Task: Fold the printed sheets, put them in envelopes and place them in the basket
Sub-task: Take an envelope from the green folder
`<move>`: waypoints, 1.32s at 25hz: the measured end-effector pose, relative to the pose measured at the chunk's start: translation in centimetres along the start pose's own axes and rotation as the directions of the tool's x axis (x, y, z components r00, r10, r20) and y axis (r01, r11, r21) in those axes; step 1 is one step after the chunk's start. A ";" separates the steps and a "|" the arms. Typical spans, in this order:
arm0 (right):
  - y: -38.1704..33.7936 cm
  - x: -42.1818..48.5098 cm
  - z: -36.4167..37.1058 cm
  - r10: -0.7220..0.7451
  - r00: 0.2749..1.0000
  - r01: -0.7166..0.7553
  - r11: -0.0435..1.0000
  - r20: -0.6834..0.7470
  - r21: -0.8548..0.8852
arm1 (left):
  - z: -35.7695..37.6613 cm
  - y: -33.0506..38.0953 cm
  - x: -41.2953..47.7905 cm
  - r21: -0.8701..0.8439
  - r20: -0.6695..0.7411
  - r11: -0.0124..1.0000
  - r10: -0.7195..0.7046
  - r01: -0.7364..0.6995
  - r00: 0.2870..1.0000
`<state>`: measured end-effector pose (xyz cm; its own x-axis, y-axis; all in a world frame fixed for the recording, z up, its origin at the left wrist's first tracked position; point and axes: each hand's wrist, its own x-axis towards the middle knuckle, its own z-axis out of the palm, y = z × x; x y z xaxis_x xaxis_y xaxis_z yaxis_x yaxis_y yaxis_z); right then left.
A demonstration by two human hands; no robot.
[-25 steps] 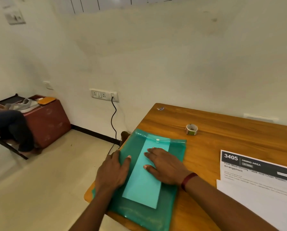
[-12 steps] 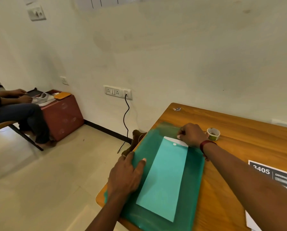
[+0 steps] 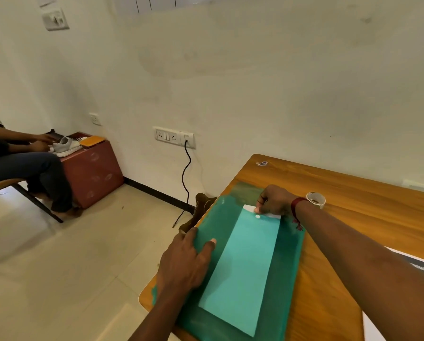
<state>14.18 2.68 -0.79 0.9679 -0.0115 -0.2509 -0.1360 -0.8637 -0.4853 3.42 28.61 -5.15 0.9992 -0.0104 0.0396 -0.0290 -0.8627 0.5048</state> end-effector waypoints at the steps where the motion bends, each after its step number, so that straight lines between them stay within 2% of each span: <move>1: 0.1 0.0 0.0 -0.010 1.000 0.010 0.999 -0.014 -0.032 | 0.0 0.0 0.0 0.003 0.003 1.000 0.000 0.000 1.000; 5: 0.4 -0.1 0.4 -0.072 0.992 0.059 0.991 -0.101 -0.123 | 0.2 -0.1 0.2 0.019 0.015 1.000 -0.002 0.002 1.000; 13: 0.3 -0.9 1.4 -0.196 0.947 0.156 0.973 -0.254 -0.171 | 0.3 -0.3 0.3 0.044 0.020 0.999 0.005 -0.006 1.000; 16: 0.1 -1.2 1.6 -0.209 0.921 0.156 0.971 -0.330 -0.179 | 0.4 -0.4 0.3 0.045 0.024 0.999 0.003 -0.004 1.000; 22: -1.0 -2.2 1.2 -0.304 0.843 0.169 0.933 -0.443 -0.319 | 0.5 -0.2 0.3 0.044 0.009 0.999 0.002 -0.002 1.000; 29: -0.8 -3.2 0.7 -0.279 0.872 0.125 0.921 -0.402 -0.368 | 0.8 -0.5 0.3 0.036 0.005 0.999 0.018 -0.018 1.000; 33: -0.5 -2.9 0.5 -0.220 0.882 0.114 0.958 -0.417 -0.264 | 0.6 -0.4 0.3 0.021 0.016 1.000 0.010 -0.011 1.000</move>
<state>11.30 3.36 -0.27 0.9717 -0.0303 0.2344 0.0358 -0.9614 -0.2727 3.78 28.68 -5.89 0.9991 -0.0275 0.0312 -0.0392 -0.8728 0.4865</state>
